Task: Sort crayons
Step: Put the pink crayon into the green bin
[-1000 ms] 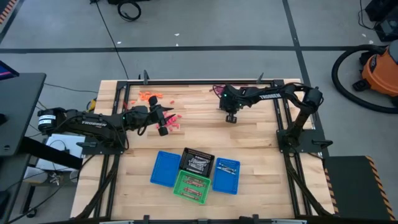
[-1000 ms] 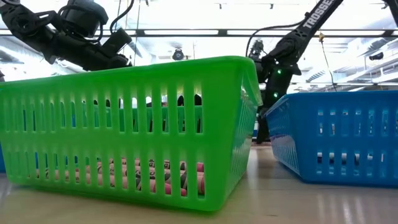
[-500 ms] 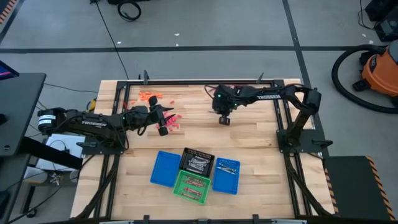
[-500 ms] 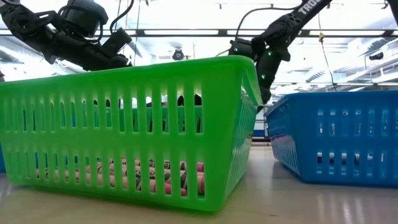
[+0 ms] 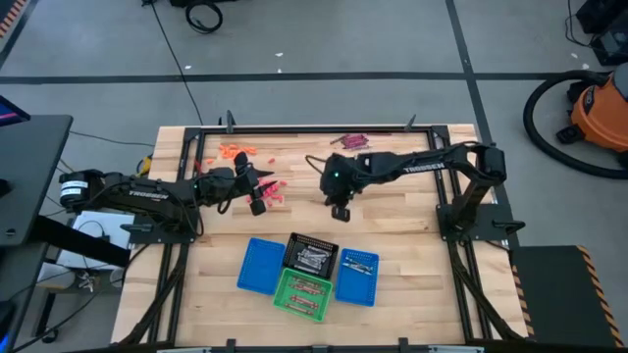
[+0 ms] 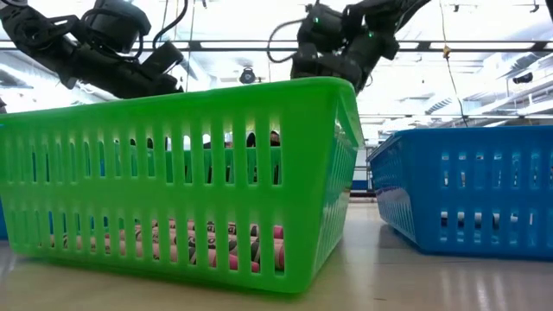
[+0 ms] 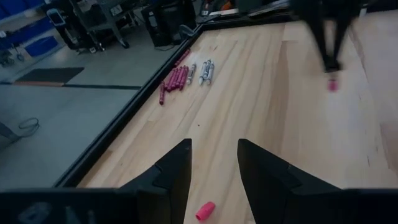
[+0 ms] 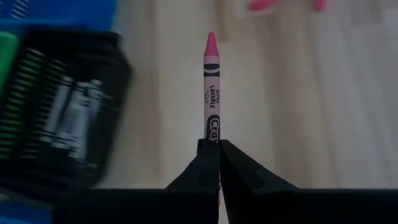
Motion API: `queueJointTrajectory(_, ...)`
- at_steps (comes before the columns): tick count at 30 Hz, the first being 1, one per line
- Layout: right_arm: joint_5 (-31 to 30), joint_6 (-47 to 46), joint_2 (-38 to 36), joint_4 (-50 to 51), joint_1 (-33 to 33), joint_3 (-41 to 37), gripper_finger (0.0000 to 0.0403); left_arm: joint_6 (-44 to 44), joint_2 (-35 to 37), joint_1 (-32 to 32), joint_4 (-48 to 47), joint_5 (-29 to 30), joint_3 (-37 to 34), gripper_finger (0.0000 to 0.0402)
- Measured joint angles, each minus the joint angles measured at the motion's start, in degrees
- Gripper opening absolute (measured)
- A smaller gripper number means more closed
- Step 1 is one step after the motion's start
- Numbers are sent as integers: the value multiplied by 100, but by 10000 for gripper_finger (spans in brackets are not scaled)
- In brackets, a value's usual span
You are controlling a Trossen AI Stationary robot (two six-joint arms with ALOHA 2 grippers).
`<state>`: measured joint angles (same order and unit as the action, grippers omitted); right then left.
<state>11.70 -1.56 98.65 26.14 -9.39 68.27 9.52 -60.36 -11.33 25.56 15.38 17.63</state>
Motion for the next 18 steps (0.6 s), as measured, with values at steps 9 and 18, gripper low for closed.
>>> queueJointTrajectory(9,-6,-1035,-2,-590,764,0,13,-202,0,-1,-22,0,-1,141)
queueJointTrajectory(18,-400,-1802,0,-1189,1537,2,13,-136,-2,-1,-21,0,-2,141)
